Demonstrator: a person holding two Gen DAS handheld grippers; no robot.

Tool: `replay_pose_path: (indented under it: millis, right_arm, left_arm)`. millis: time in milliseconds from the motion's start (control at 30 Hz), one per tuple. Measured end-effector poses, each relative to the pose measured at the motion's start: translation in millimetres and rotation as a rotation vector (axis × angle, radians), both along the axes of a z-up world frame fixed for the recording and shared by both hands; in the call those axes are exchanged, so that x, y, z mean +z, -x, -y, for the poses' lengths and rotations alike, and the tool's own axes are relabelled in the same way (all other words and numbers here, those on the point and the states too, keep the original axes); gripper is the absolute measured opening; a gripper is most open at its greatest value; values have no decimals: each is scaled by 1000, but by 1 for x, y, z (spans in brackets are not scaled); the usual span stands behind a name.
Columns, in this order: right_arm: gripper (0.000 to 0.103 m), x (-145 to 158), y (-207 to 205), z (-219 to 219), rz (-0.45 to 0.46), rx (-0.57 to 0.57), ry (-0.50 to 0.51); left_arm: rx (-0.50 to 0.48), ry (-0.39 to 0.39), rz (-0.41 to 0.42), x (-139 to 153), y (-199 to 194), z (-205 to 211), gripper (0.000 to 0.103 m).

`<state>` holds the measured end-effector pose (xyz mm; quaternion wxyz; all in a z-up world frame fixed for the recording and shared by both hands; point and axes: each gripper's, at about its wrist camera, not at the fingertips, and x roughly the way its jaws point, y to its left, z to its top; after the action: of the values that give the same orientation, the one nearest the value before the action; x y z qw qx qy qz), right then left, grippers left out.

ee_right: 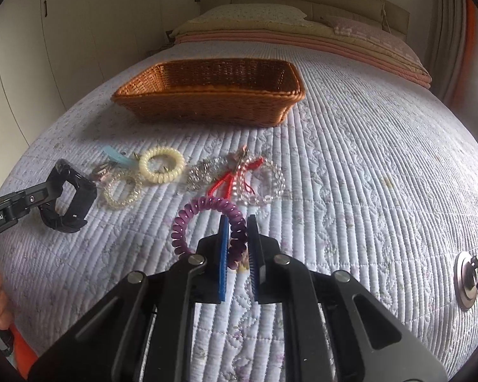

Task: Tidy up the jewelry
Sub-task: 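Carry watch and purple coil into the wicker basket and open both grippers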

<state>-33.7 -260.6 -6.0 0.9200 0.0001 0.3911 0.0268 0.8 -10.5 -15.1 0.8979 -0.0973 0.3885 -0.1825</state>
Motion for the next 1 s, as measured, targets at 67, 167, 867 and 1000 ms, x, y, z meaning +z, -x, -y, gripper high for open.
replay_pose_path:
  millis: [67, 167, 867, 1000]
  right_arm:
    - [10, 15, -4, -1, 40, -3, -4]
    - [10, 40, -20, 0, 100, -16, -10]
    - [10, 15, -263, 12, -108, -55, -73]
    - [10, 1, -268, 12, -137, -62, -70]
  left_arm:
    - [-2, 9, 26, 12, -6, 3, 8]
    - [-14, 12, 67, 32, -28, 11, 8]
    - [-15, -169, -34, 4, -239, 84, 8]
    - [-28, -193, -45, -7, -240, 86, 8]
